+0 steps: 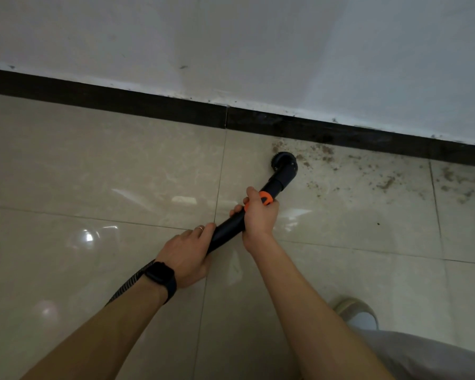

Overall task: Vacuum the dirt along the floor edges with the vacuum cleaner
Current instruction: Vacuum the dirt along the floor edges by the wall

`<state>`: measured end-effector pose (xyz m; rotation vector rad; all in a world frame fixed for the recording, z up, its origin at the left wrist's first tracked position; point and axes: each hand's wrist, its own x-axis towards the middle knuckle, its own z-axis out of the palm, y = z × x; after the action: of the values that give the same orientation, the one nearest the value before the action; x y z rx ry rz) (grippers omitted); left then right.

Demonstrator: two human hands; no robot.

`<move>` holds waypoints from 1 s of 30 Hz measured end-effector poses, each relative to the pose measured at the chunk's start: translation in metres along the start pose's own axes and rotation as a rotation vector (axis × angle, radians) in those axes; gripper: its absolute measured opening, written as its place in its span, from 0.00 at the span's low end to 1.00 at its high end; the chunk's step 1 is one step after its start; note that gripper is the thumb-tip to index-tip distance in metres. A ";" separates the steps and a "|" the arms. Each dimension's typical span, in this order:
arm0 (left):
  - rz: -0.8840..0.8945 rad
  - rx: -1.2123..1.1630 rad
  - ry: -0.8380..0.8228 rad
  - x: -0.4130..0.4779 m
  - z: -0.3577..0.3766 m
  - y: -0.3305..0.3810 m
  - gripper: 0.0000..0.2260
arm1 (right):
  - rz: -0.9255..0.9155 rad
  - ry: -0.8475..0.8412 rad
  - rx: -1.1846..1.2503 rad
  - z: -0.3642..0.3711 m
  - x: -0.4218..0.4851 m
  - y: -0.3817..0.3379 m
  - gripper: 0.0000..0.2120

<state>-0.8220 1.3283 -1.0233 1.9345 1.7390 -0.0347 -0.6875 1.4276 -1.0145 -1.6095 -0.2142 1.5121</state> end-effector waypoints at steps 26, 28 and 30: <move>-0.047 -0.029 0.076 0.029 -0.012 0.000 0.20 | 0.008 -0.061 -0.046 0.025 0.026 -0.019 0.13; -0.055 -0.052 0.078 0.030 -0.013 0.000 0.20 | 0.002 -0.059 -0.056 0.029 0.027 -0.020 0.12; -0.078 -0.087 0.081 0.030 -0.016 -0.002 0.20 | 0.001 -0.058 -0.073 0.037 0.026 -0.020 0.13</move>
<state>-0.8241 1.3621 -1.0210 1.8278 1.8374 0.0914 -0.7044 1.4742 -1.0140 -1.6241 -0.3040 1.5689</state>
